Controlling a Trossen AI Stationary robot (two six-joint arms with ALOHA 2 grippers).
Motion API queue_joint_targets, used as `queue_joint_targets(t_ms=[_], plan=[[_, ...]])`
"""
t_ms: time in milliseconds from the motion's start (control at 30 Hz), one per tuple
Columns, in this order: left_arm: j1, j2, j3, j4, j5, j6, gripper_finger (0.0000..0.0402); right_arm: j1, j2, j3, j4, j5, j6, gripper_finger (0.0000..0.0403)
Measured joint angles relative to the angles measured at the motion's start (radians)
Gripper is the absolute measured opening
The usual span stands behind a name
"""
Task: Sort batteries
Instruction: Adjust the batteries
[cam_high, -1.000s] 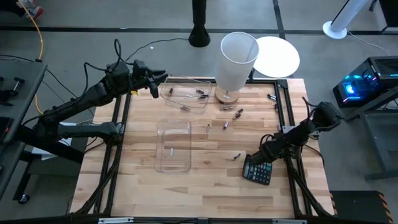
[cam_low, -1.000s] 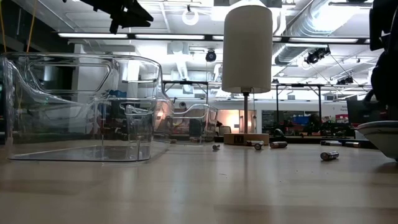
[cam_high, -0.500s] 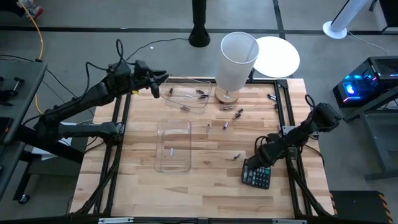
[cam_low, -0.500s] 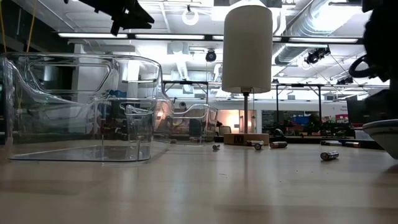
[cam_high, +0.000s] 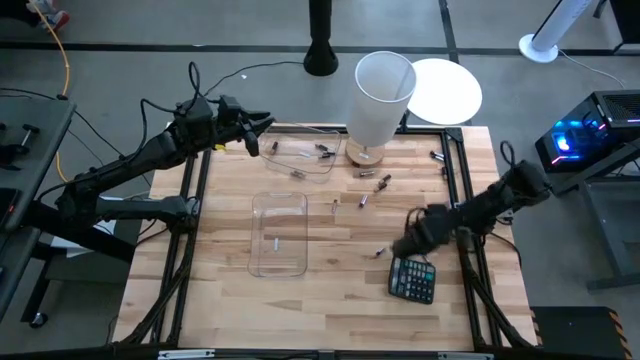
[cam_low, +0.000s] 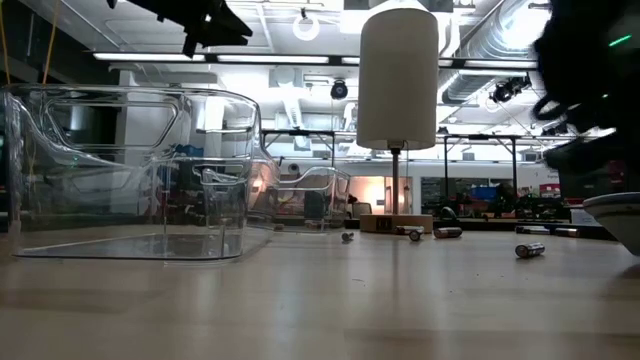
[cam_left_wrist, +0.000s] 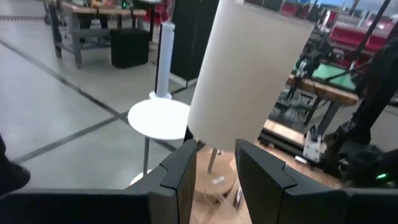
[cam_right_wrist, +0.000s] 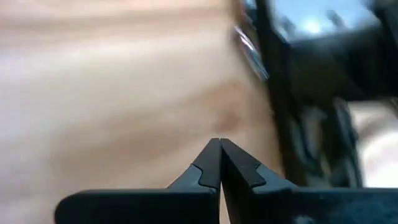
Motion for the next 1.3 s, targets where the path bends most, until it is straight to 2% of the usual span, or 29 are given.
queue_joint_targets(t_ms=[167,267,467,567,667,833,1067,1133,1300], plan=[[0.0,0.0,0.0,0.042,0.0,0.0,0.0106,-0.254,-0.02,-0.091,0.096,0.014,-0.326,0.0],[-0.001,0.0,0.0,0.052,0.001,0.0,0.0106,-0.322,-0.015,-0.077,0.113,0.066,-0.457,0.0],[-0.007,0.0,0.0,0.049,0.003,-0.001,0.0106,-0.446,-0.012,-0.081,0.126,0.147,-0.527,0.0],[-0.007,0.0,0.0,0.048,0.004,-0.002,0.0106,-0.533,-0.012,-0.093,0.223,0.151,-0.658,0.0],[-0.009,0.0,0.0,0.048,0.004,-0.008,0.0106,-0.621,-0.012,-0.122,0.294,0.077,-0.837,0.0],[-0.009,-0.001,0.0,0.048,0.005,-0.028,0.0106,-0.735,-0.012,-0.152,0.236,-0.022,-1.106,0.0],[-0.009,-0.001,0.0,0.048,0.005,-0.027,0.0106,-0.761,-0.012,-0.151,0.217,-0.277,-1.401,0.0],[-0.009,-0.001,0.0,0.047,0.005,-0.027,0.0106,-0.773,-0.012,-0.151,0.208,-0.282,-1.432,0.0],[-0.008,-0.001,0.0,0.047,0.005,-0.025,0.0106,-0.873,-0.012,-0.151,0.179,-0.208,-1.432,0.0]])
